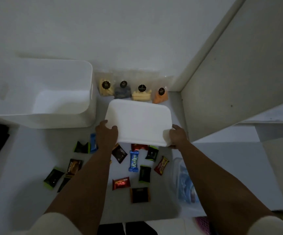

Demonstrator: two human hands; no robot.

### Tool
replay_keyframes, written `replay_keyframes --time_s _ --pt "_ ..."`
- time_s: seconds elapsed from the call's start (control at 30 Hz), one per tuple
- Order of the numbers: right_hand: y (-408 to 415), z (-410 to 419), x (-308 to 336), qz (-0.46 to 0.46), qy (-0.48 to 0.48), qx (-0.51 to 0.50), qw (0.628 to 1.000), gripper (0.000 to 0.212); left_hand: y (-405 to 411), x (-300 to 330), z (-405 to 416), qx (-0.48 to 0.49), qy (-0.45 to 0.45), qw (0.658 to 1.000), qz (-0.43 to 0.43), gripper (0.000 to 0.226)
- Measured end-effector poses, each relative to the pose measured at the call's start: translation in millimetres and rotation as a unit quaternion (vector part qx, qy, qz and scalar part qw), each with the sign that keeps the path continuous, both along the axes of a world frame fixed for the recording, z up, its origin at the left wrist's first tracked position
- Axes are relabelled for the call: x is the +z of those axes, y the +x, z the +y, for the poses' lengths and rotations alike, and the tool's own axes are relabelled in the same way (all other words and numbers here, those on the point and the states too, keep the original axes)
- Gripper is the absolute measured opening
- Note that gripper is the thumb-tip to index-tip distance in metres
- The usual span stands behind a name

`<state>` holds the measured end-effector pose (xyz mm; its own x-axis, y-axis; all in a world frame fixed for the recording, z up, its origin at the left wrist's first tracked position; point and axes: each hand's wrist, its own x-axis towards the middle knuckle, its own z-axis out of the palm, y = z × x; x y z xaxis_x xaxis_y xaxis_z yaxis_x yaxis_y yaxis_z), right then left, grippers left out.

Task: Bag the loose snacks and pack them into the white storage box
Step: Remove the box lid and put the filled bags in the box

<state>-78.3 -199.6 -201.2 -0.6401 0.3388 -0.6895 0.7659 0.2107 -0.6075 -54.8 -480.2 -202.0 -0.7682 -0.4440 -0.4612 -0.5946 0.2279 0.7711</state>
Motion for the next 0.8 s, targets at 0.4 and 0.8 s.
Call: replay_keyframes --time_s 0.4,0.8 --pt "-37 10 -25 -0.038 0.001 -0.026 0.999 0.047 -20 -14 -9 -0.088 -0.04 0.995 0.004 0.059" --pt "-12 9 -32 0.009 -0.071 -0.155 0.985 0.042 26 -19 -32 -0.262 -0.266 0.926 -0.057 0.059"
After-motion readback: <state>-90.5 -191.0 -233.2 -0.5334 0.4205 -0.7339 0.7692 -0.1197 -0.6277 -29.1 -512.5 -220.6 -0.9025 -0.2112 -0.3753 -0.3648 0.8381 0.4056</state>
